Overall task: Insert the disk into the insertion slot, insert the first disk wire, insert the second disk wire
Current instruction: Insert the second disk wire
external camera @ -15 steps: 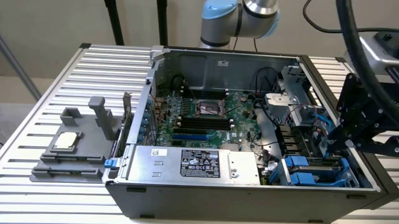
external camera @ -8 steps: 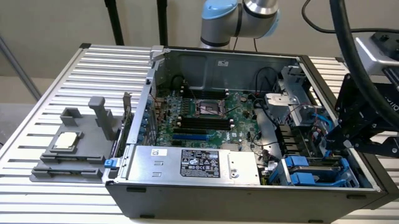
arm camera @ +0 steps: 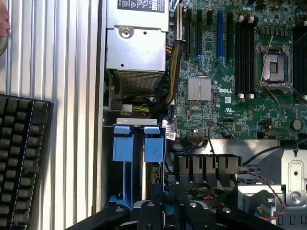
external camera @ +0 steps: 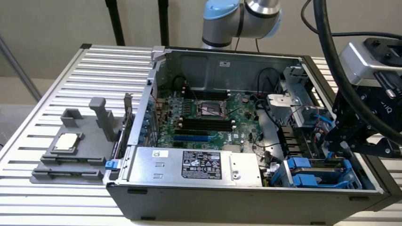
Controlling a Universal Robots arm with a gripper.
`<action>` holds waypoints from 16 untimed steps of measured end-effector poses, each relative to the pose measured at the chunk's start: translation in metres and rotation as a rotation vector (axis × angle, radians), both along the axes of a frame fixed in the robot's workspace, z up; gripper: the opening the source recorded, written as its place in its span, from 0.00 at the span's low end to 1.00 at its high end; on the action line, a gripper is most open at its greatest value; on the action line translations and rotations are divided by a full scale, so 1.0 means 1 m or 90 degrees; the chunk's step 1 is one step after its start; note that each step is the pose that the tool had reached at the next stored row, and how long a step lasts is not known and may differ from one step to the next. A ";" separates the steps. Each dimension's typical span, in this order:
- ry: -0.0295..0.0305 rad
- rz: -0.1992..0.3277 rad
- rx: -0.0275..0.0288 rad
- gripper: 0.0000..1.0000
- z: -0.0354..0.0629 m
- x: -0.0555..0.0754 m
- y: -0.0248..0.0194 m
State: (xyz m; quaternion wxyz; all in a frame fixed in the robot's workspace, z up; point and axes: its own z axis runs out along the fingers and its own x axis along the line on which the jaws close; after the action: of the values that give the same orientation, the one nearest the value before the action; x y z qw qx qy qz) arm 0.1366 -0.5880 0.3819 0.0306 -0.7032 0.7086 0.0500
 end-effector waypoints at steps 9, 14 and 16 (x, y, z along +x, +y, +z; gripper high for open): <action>0.0000 0.000 -0.0075 0.33 -0.0048 0.000 0.0091; 0.0000 0.000 -0.0340 0.33 -0.0060 0.001 0.0174; 0.0000 0.000 -0.0466 0.33 -0.0061 0.003 0.0195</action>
State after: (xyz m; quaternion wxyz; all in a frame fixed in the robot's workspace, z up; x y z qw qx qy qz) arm 0.1394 -0.5685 0.3758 0.0048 -0.7038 0.7100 0.0240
